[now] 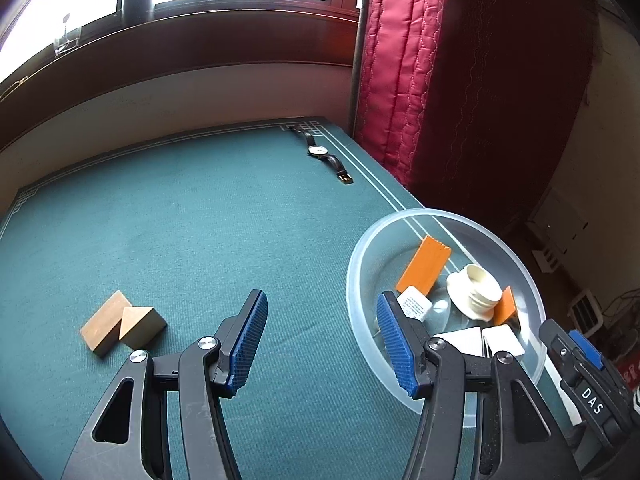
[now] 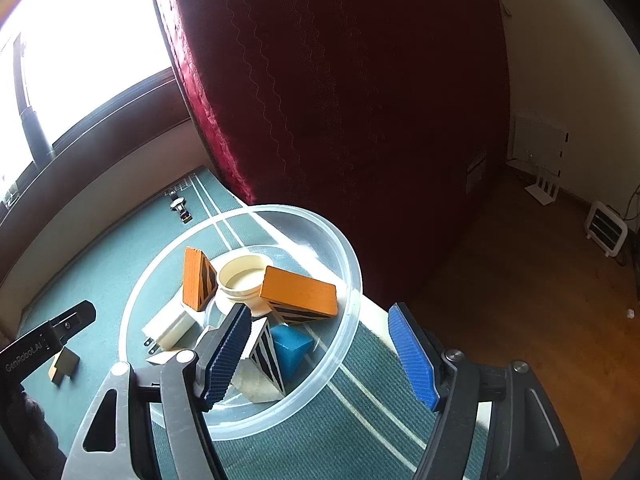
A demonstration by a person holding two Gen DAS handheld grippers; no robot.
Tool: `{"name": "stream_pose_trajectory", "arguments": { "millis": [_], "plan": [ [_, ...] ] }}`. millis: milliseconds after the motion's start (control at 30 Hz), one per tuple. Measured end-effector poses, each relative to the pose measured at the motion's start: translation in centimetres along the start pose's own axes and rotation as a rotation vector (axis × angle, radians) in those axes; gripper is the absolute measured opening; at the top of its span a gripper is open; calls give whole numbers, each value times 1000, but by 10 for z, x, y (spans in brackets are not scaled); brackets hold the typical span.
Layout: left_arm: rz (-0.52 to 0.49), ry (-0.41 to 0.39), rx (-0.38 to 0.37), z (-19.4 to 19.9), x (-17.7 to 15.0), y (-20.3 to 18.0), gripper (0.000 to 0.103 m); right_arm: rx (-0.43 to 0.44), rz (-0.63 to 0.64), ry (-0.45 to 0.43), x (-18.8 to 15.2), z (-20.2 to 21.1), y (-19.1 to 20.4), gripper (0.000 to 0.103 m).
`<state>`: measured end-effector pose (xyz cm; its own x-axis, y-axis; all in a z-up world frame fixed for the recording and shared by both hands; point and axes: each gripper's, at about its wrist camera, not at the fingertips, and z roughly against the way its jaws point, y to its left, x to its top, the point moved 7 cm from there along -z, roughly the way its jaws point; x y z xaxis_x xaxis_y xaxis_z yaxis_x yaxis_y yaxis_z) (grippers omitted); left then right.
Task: Organize rigid objects
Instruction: 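Withdraw both open grippers from the bowl toward the wooden blocks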
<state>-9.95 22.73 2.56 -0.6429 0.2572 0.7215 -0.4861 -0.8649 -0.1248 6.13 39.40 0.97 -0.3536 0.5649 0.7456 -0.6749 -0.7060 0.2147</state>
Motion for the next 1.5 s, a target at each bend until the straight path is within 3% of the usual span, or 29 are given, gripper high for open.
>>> {"name": "stream_pose_trajectory", "arguments": {
  "millis": [1000, 1133, 1200, 1500],
  "plan": [
    [169, -20, 193, 33, -15, 126, 58, 120, 151, 11, -17, 22, 74, 75],
    [194, -28, 250, 36, -16, 148, 58, 165, 200, 28, -24, 23, 95, 77],
    [219, -31, 263, 38, -17, 159, 58, 194, 230, 29, -28, 25, 108, 87],
    [300, -6, 340, 38, -27, 204, 58, 339, 394, 91, -56, 23, 172, 89]
  ]
}}
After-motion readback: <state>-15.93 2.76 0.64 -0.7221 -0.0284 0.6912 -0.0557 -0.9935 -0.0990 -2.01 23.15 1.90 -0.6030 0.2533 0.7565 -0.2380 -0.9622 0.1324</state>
